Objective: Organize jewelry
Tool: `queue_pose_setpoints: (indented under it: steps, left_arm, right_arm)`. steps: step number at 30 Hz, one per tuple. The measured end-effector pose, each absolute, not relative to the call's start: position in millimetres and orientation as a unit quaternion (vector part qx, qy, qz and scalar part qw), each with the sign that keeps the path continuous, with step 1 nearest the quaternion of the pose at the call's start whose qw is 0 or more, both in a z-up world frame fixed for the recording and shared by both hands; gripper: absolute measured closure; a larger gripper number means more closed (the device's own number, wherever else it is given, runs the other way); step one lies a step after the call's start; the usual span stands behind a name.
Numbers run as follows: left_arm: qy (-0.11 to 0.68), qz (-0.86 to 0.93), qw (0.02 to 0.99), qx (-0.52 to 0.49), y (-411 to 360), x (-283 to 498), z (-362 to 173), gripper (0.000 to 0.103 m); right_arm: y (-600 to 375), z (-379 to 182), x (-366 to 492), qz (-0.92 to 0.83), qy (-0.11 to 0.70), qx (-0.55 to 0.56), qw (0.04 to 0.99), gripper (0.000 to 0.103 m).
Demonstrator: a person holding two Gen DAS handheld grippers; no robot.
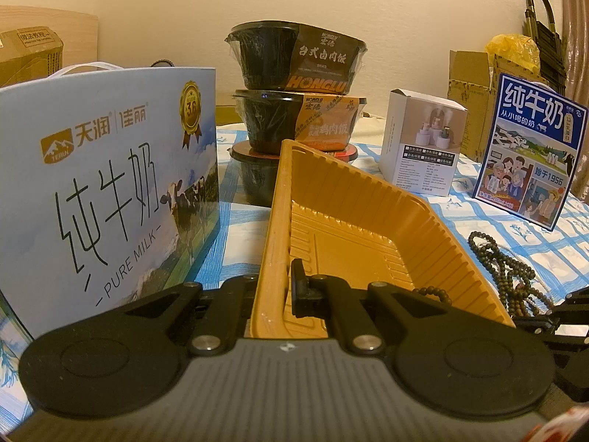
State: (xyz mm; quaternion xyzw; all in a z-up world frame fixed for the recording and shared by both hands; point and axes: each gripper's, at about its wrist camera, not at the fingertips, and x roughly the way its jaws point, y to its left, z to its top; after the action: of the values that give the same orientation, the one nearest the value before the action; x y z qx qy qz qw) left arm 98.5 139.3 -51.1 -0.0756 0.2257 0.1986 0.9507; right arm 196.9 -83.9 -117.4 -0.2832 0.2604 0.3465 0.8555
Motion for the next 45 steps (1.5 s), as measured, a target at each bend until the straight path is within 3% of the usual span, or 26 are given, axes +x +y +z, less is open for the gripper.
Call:
queue_pose_setpoints:
  steps: [12,19,22,32,36,43,45]
  left_arm:
    - [0.226,0.199,0.951,-0.076,139.7,98.1,-51.4,0.098]
    - [0.226,0.199,0.951,-0.076,140.2,97.9,-51.4,0.098]
    - [0.226,0.199,0.951,-0.076,140.8,97.6,-51.7,0.098]
    - [0.226,0.199,0.95,-0.076,140.9,97.5,-51.9,0.098]
    - [0.226,0.198,0.951,-0.076,141.1,97.3,-52.1,0.098]
    - [0.226,0.198,0.951,-0.077,140.8,97.3,-52.4,0.098]
    - [0.226,0.198,0.95,-0.078,140.9,97.3,-52.4,0.098]
  right_arm:
    - [-102.0,-94.3,198.5,0.351,0.252,-0.204,0.879,0.103]
    - [-127.9,-89.8,223.7,0.344,0.331,-0.034,0.878,0.097]
    - [-123.1,-92.8,219.2,0.342,0.332,-0.06,0.877,0.082]
    - [-106.2,-111.5,214.4,0.347,0.306,-0.141,0.875,0.081]
    - [-100.5,-116.8,208.7,0.356,0.287,-0.179,0.871,0.082]
    - [-96.0,-120.1,206.5,0.37,0.269,-0.225,0.861,0.098]
    - [-94.6,-120.7,204.7,0.373,0.266,-0.24,0.856,0.098]
